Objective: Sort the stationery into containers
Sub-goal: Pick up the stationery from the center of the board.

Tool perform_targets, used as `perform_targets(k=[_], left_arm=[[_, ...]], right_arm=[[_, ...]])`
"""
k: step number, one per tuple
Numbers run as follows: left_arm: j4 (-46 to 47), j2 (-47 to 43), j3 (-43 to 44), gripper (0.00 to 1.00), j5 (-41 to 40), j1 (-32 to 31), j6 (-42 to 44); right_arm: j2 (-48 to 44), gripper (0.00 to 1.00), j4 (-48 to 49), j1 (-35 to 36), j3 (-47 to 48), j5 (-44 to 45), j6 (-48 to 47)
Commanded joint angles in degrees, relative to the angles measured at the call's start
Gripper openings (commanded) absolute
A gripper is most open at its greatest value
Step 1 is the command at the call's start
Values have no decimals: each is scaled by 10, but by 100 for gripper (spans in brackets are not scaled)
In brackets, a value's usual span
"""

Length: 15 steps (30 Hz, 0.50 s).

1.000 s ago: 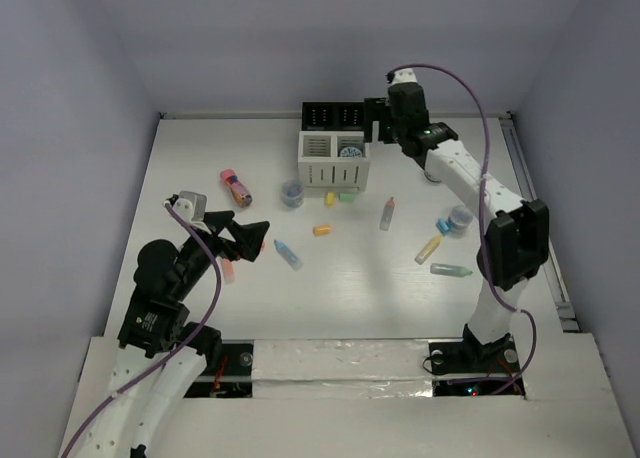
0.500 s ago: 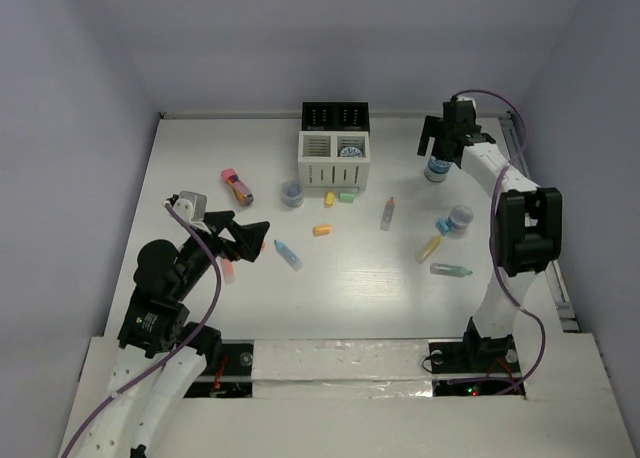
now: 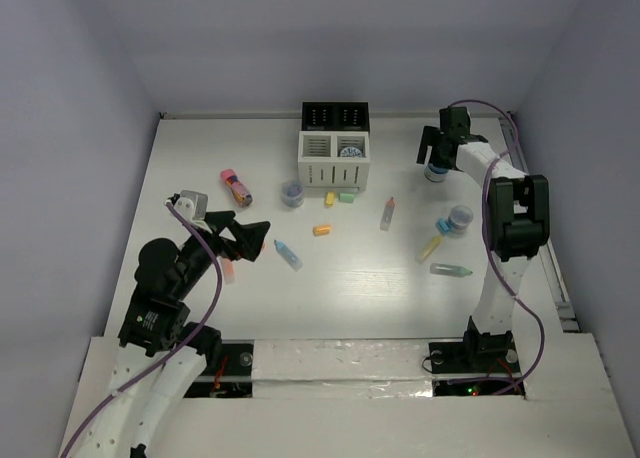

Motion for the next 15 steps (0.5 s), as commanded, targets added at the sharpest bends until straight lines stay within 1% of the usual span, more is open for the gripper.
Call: perform_targets(k=[1,3,6,7,9,10,12,15], left_arm=[[26,7,2,99,6,2,0],[26,8,2,99,7,2,0],[26,9,2,99,7,8,0],[26,9,2,99,7,8,0],[26,9,2,99,7,8,0],[26,10,2,99,7,8,0],[26,10,2,99,7,8,0],[25,12,2,99,7,8,0]], right_arm=[[-2,90,19,-1,28,12,1],[-2,89,25,-1,29,21,-2],[5,70,19,-1,36,32,-8],[6,61,18,-1,38,35,-8],[1,37,22,-1,37,38,-8],[-3,29,24,-1,33,39,-9],[-31,24,33,-1,24,43,-6],[-84,24,76,6,-16,21,-13]])
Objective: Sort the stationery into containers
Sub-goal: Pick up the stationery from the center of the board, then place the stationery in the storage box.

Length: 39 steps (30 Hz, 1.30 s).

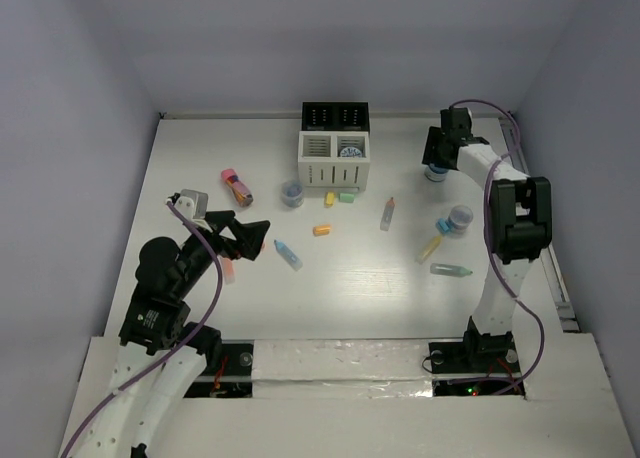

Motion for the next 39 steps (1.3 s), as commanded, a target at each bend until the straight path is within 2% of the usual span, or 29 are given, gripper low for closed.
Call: perform_targets(k=[1,5,8,13,17,23,39], left_arm=[[26,6,2,99,6,4,0],[24,9,3,99,2,4,-1],[12,15,7,99,-50,9,-9],[-6,36,11,99,-88,22,-24],[-7,43,11,99,-93,28,-26],[-3,43,9,99,-84,33,-23],[-4,41,9,99,-93,38,-28]], right_arm=[[-117,24,68,6,-18,-8,-9],[-184,25,65,38,-14,-73,-8],[-201,26,40,82,17,-95,-17],[-180,26,29,171,81,-82,-40],[-147,26,20,197,128,-122,-34],[-87,26,-1,228,200,-133,-39],[-1,26,-76,241,260,-87,-64]])
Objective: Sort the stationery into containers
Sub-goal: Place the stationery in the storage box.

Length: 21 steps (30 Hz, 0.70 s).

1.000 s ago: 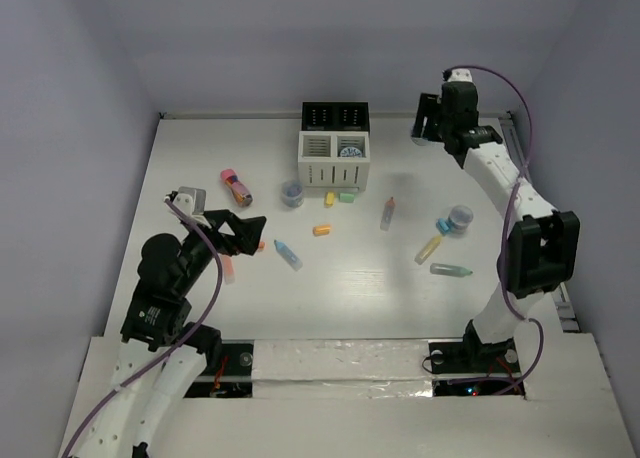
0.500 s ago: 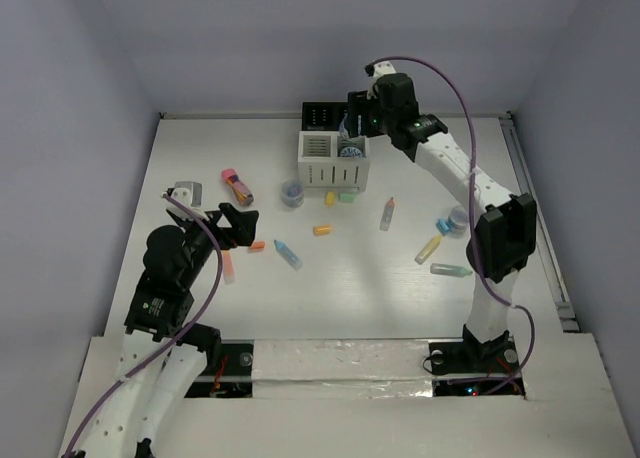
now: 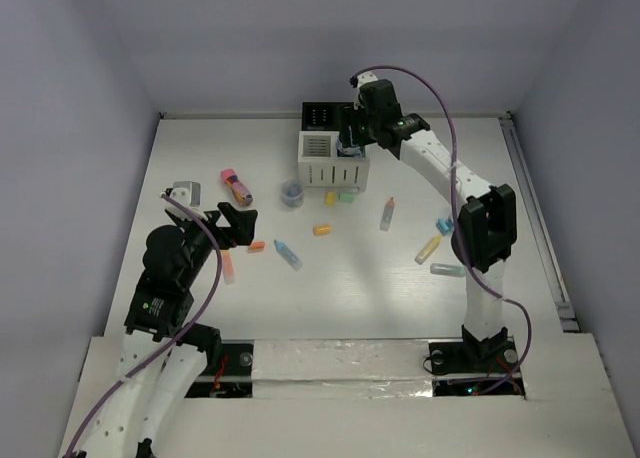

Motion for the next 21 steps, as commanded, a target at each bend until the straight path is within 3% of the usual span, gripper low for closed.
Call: perform_targets(k=[1,12,17,21], left_arm=[[14,-2,9,99,-9,9,-7],[13,-2,11,99,-14,9,-9],[12,-1,11,99,-19,14,-9],[12,10,12,99,-24,14,-9]], right_arm=[[4,26,-3,4,54,17,-8],[57,30,-99,4,146,40,-17],[47,56,-86,10,138,41,-15],[55,61,-107,10,166,46,-18]])
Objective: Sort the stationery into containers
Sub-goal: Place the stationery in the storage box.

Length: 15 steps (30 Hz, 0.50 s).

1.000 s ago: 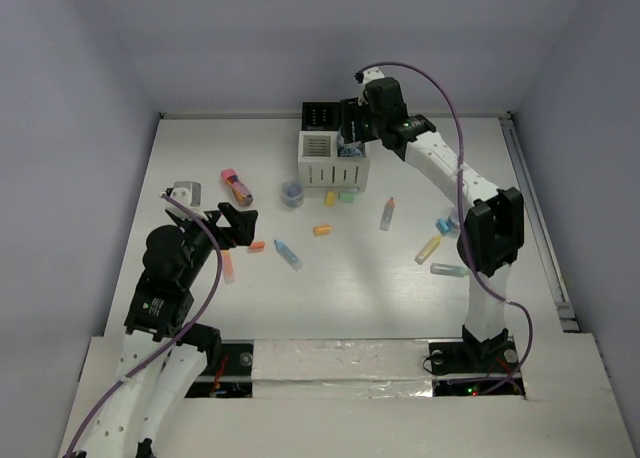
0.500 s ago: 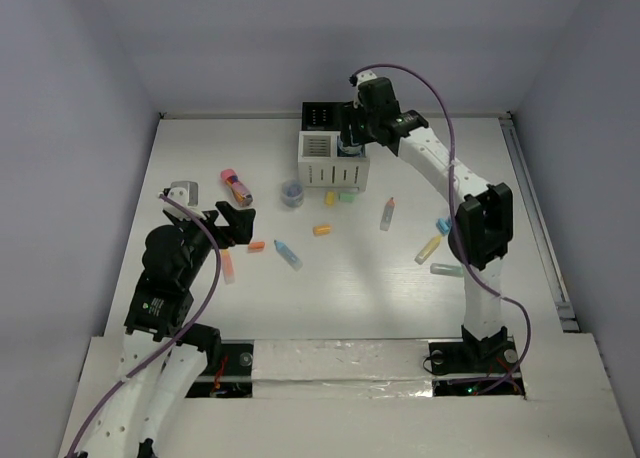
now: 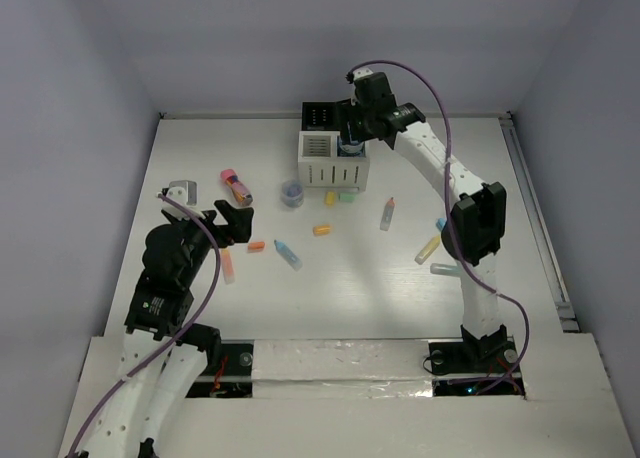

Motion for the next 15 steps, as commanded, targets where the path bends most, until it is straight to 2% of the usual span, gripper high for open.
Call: perform_targets(k=[1,7,13,15], left_arm=[[11,11,12,99,-10,4,-6],[9,15,13,99,-13,4,-7],[9,12,12,99,-12,4,-7],[10,12,12,99,-12,4,-7]], right_arm=[[-4,60,-5,6,47,9,-12],[-7,47,-22,6,43,-8,-15],[6,49,-44,6,54,-9,-18],[16,54,-48,6,64,-12,-19]])
